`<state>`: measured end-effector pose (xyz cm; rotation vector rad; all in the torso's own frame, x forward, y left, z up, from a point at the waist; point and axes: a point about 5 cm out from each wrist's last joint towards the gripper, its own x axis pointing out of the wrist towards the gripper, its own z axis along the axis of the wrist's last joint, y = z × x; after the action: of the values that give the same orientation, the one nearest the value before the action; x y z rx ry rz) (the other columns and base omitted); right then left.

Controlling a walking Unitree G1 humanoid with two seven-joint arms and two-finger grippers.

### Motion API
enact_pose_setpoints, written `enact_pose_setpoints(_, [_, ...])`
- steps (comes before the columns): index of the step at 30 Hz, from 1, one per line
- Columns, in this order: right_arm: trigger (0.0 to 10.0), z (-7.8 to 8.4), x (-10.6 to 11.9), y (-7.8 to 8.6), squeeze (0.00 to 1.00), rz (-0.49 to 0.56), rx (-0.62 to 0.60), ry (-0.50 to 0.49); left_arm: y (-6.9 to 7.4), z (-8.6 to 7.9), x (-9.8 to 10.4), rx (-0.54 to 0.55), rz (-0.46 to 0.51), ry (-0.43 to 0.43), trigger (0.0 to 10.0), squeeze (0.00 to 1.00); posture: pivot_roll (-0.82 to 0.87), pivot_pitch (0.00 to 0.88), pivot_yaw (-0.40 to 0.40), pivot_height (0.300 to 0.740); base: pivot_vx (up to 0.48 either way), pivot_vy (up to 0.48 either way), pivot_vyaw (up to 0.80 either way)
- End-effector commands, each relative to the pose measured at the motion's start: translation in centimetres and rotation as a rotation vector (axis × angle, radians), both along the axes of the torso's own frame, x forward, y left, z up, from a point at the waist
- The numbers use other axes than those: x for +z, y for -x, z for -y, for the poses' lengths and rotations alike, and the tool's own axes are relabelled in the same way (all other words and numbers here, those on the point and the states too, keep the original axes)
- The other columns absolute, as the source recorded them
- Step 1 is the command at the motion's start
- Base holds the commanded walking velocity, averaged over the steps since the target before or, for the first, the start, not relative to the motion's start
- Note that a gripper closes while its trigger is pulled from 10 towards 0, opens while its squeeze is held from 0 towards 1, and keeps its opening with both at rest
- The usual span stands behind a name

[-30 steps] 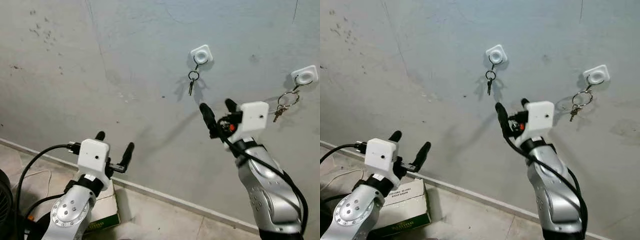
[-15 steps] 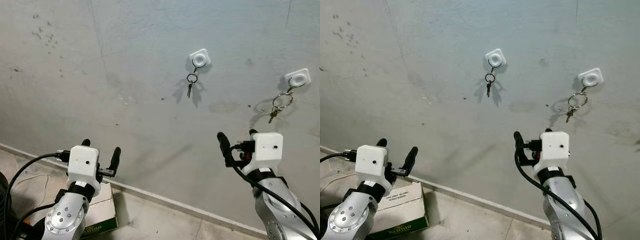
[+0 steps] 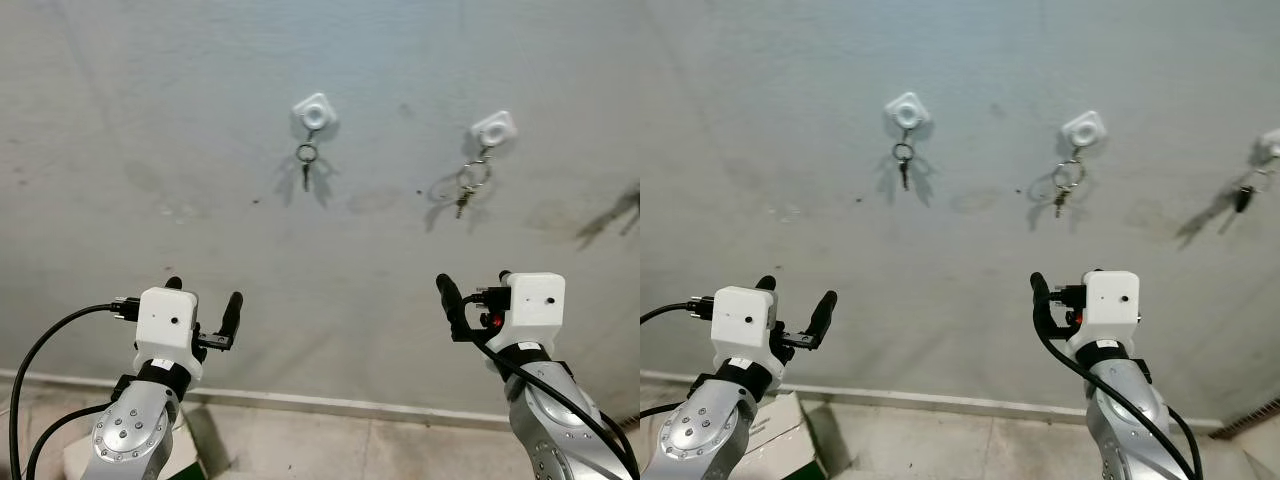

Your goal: Hang keys on a hook

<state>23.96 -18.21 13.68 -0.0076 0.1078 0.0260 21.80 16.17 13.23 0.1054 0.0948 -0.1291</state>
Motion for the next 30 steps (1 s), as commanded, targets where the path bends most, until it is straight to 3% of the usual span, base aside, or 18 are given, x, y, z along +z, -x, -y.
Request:
enact_pose_setpoints(1, [10.0,-0.3,0.4,-0.4,0.00,0.012,0.015,-0.012,0.0,-0.1,-0.1,0.000,-0.011,-0.012,10.0,0.00,0.12,0.026,-0.016,0.740,0.000,0.000,0.00])
enact_pose_setpoints(15, [10.0,-1.6,0.4,-1.1,0.00,0.009,0.053,-0.055,-0.1,0.0,0.0,-0.011,-0.011,-0.005,10.0,0.00,0.13,0.029,-0.018,0.740,0.000,0.000,0.00])
enact_pose_setpoints(30, [10.0,-2.1,0.4,-1.7,0.00,0.005,0.058,-0.082,-0.1,0.3,0.0,-0.020,-0.011,-0.002,10.0,0.00,0.14,0.026,-0.020,0.740,-0.266,0.000,0.00])
